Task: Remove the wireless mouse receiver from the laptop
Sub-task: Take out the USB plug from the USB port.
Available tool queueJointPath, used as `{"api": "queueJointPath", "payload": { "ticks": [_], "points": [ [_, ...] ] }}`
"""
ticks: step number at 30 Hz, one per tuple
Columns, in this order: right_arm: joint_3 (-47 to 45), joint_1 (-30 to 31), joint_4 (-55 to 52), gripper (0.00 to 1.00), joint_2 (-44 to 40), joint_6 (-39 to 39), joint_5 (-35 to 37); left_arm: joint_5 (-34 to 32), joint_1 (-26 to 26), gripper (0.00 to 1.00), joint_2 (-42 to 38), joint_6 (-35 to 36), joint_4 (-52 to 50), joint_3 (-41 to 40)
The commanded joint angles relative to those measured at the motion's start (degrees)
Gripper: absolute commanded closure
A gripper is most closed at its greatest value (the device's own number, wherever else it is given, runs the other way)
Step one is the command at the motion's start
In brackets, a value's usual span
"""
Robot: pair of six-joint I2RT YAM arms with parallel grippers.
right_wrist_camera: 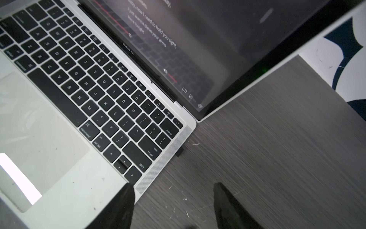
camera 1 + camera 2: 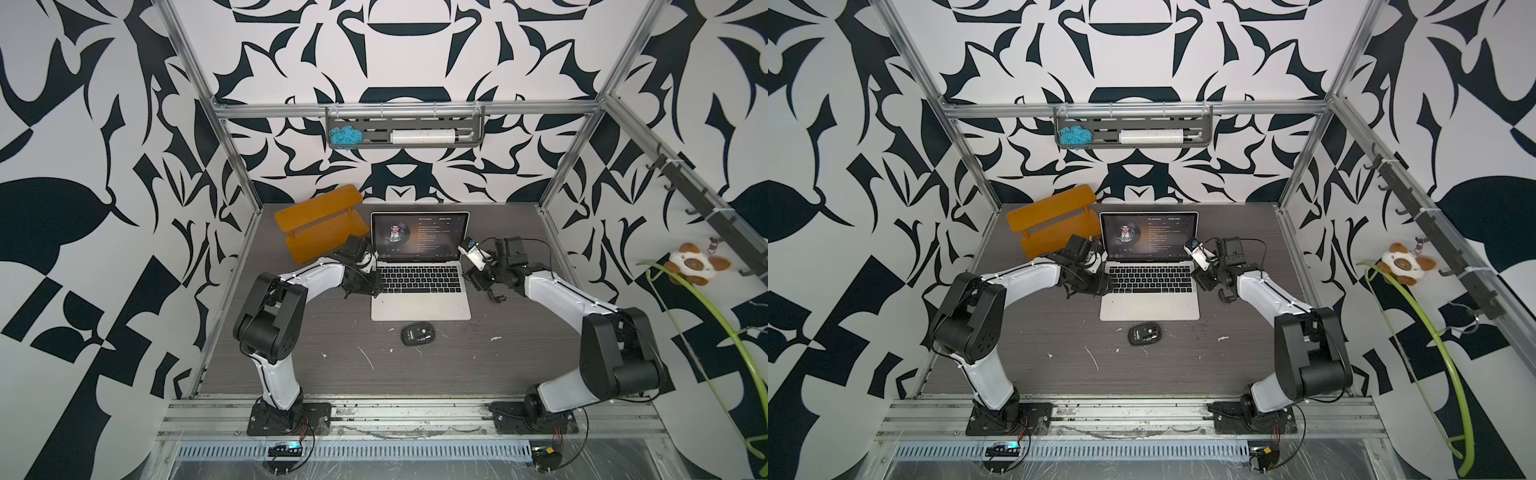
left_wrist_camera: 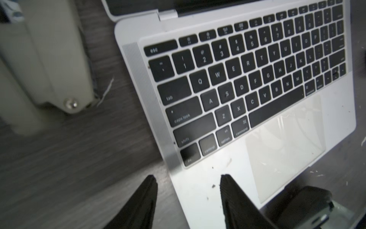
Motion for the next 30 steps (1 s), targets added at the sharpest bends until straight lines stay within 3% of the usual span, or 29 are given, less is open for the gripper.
{"api": "queueJointPath", "payload": {
  "ticks": [1, 5, 17, 30],
  "points": [
    [0.5, -0.4, 2.1, 0.33, 1.8, -4.2, -1.3, -0.6, 0.6, 0.46, 2.3, 2.0, -2.0, 3.8],
    [2.5, -1.5, 1.4, 0.36, 5.4, -11.9, -5.9, -0.5, 1.0, 0.52, 5.2, 3.6, -3.8, 6.2],
    [10.9, -7.5, -4.7, 0.36, 10.7, -25.6, -15.7, -2.1, 2.2, 0.57, 9.6, 5.4, -6.7, 8.6],
    [20.2, -8.2, -11.1, 0.40, 23.4, -33.4, -13.8, -0.3, 2.6, 0.56, 12.7, 6.5, -9.1, 11.2]
  ]
}}
